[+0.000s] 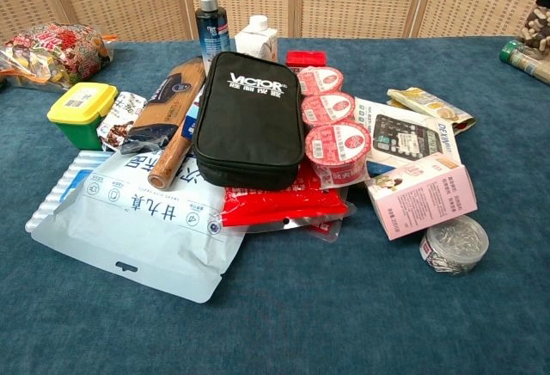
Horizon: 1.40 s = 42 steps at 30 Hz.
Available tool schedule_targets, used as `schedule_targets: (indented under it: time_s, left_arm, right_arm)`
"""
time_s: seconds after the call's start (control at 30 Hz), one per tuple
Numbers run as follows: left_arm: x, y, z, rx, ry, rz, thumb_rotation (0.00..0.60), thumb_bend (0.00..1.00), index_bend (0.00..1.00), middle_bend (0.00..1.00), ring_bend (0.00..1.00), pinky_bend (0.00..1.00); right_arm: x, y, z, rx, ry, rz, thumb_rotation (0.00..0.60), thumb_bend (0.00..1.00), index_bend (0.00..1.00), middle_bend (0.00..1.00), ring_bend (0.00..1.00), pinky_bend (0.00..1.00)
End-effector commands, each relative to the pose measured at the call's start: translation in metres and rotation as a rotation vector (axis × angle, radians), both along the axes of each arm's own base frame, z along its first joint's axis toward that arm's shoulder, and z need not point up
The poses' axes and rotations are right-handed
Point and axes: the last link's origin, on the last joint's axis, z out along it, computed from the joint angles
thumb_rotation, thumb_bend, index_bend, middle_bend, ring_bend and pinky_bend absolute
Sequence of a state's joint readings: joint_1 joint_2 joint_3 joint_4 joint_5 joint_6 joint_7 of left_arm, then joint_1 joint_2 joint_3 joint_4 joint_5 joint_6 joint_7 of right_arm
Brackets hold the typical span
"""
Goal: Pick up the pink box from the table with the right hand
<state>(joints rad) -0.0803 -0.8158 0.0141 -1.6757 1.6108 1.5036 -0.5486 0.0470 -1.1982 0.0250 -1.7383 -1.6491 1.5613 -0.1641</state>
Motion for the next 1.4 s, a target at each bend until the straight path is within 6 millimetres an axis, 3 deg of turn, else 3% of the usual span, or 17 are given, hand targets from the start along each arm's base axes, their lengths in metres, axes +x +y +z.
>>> schedule_targets:
  time_s: [0.03, 0.27, 0.57, 1.03, 1.4]
  left_arm:
    - [0.000, -0.001, 0.000, -0.001, -0.005, -0.002, 0.600, 0.00, 0.20, 0.00, 0.00, 0.00]
    - [0.001, -0.003, 0.000, 0.000, 0.004, -0.005, 0.600, 0.00, 0.20, 0.00, 0.00, 0.00]
    - [0.000, 0.002, -0.005, -0.014, 0.012, 0.013, 0.600, 0.00, 0.20, 0.00, 0.00, 0.00]
    - [-0.001, 0.002, -0.005, -0.019, 0.008, 0.021, 0.600, 0.00, 0.20, 0.00, 0.00, 0.00]
    - [-0.003, 0.003, -0.005, -0.022, 0.009, 0.027, 0.600, 0.00, 0.20, 0.00, 0.00, 0.00]
  right_arm:
    - [0.000, 0.000, -0.003, 0.014, 0.005, 0.002, 0.600, 0.00, 0.00, 0.00, 0.00, 0.00]
    - [0.004, -0.003, -0.015, 0.090, -0.084, -0.004, 0.600, 0.00, 0.00, 0.00, 0.00, 0.00]
    - [0.025, -0.028, -0.026, 0.229, -0.198, 0.024, 0.600, 0.00, 0.00, 0.00, 0.00, 0.00]
    - [0.039, -0.030, -0.073, 0.393, -0.115, 0.062, 0.600, 0.00, 0.00, 0.00, 0.00, 0.00]
    - [0.041, -0.059, -0.097, 0.363, 0.001, 0.103, 0.600, 0.00, 0.00, 0.00, 0.00, 0.00]
